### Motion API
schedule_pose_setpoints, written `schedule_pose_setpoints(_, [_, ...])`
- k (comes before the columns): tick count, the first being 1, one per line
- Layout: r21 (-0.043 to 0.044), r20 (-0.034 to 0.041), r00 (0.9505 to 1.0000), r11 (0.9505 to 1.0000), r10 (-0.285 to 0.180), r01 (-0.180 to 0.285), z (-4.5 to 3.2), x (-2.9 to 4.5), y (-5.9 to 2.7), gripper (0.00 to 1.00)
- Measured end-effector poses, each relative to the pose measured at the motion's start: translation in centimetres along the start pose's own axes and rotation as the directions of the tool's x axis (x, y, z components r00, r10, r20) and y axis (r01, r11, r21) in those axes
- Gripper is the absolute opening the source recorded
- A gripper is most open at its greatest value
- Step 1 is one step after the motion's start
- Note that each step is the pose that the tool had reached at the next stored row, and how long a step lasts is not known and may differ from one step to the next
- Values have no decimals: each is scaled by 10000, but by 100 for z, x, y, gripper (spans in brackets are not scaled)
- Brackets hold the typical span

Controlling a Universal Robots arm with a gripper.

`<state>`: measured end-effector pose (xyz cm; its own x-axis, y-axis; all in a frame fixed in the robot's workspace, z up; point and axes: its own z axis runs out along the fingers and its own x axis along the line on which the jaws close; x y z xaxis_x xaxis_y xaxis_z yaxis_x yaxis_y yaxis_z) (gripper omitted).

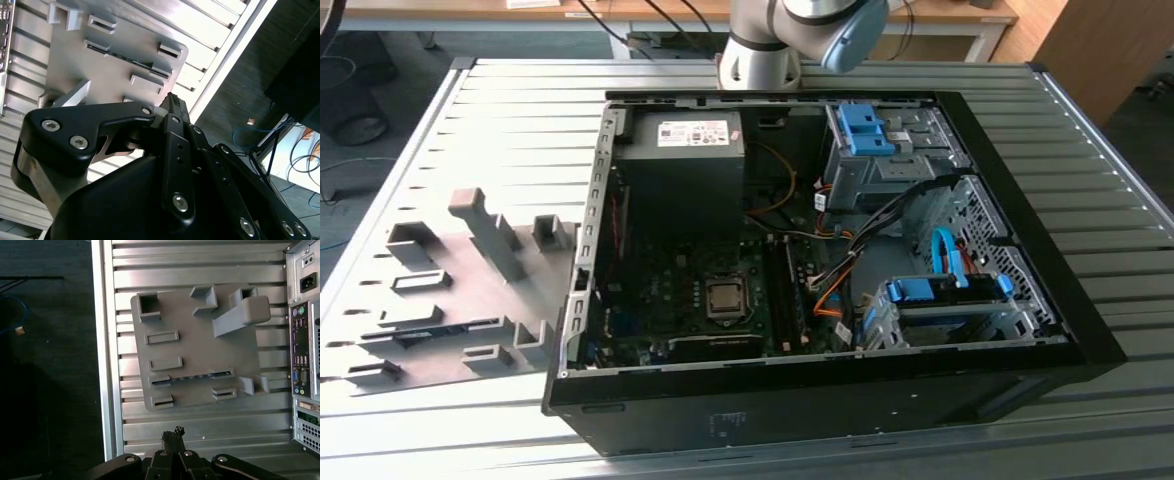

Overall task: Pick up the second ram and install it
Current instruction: 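Reach for the second ram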

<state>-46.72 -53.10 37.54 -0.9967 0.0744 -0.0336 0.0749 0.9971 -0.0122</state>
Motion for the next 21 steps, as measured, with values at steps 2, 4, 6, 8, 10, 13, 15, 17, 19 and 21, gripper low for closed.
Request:
schedule_pose_setpoints(2, [12,1,10000,10000,0,0,9,2,-16,10])
schedule_pose_setpoints(4, [20,1,10000,10000,-1,1,18,5,-34,10])
schedule_pose_setpoints(6, [27,2,10000,10000,0,0,29,6,-53,10])
schedule_pose_setpoints(8, [36,3,10000,10000,-2,2,42,7,-68,10])
schedule_pose_setpoints(10, [44,4,10000,10000,-1,1,55,7,-80,10])
schedule_pose_setpoints(13, [52,3,10000,10000,0,0,83,8,-88,10])
schedule_pose_setpoints(15, [55,3,10000,10000,-1,1,105,8,-89,10])
schedule_pose_setpoints(17, [54,4,10000,10000,-2,2,130,9,-89,10])
schedule_pose_setpoints(19, [54,4,10000,10000,-2,2,155,9,-88,10])
schedule_pose_setpoints(21, [55,3,10000,10000,-2,1,172,10,-88,10])
